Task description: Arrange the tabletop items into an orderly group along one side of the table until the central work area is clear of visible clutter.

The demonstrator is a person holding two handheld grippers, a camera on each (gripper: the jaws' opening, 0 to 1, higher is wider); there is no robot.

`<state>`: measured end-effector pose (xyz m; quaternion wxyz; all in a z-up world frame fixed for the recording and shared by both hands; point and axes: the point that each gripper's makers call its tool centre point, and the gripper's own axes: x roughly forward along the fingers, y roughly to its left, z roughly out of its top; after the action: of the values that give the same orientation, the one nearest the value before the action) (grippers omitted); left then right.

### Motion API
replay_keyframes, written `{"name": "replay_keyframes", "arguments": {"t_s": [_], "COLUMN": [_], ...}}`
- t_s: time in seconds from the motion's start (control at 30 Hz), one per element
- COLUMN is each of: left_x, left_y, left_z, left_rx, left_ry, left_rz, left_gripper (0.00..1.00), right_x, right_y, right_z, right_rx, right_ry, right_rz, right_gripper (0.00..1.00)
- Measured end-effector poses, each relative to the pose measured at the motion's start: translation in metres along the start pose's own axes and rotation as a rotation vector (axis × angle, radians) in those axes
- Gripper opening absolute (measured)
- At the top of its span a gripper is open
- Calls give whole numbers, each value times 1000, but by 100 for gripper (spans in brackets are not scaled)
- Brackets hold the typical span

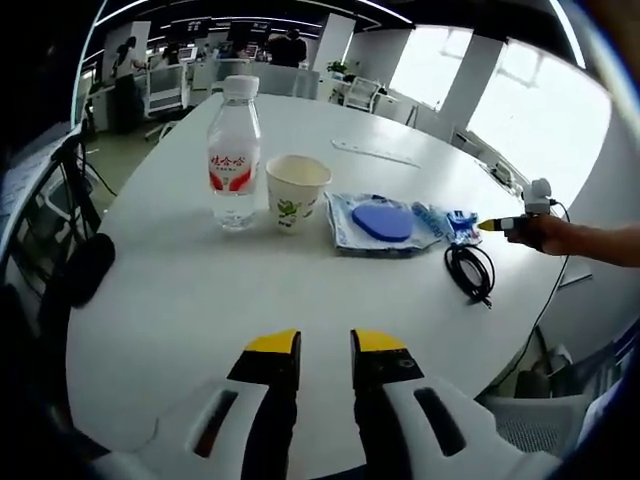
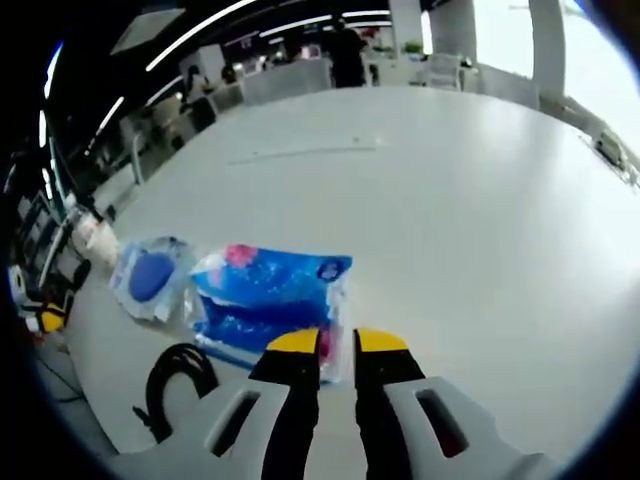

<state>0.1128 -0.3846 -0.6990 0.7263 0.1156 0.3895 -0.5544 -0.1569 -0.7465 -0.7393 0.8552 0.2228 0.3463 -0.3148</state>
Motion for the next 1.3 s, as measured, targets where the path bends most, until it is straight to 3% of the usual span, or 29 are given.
{"name": "replay_keyframes", "arguments": {"t_s": [0.47,0.63,0.8,1.3], "left_x": [-9,-13,-18,-28], "left_y": [0,-2,-7,-5], "left_z": [12,23,31,36], "left_rx": [29,23,27,84], "left_ry": [-28,-54,-82,-101], "left_rz": [-11,-11,-20,-32], "left_gripper": [18,18,19,21], "right_x": [-15,-18,-23,-50], "right_y": [9,15,20,45], "right_z": [-4,-3,-9,-35], "right_rx": [-4,-8,-12,-26], "right_ry": [-16,-24,-23,-38], "right_rz": [13,30,40,100], "right_gripper": [11,11,11,16]}}
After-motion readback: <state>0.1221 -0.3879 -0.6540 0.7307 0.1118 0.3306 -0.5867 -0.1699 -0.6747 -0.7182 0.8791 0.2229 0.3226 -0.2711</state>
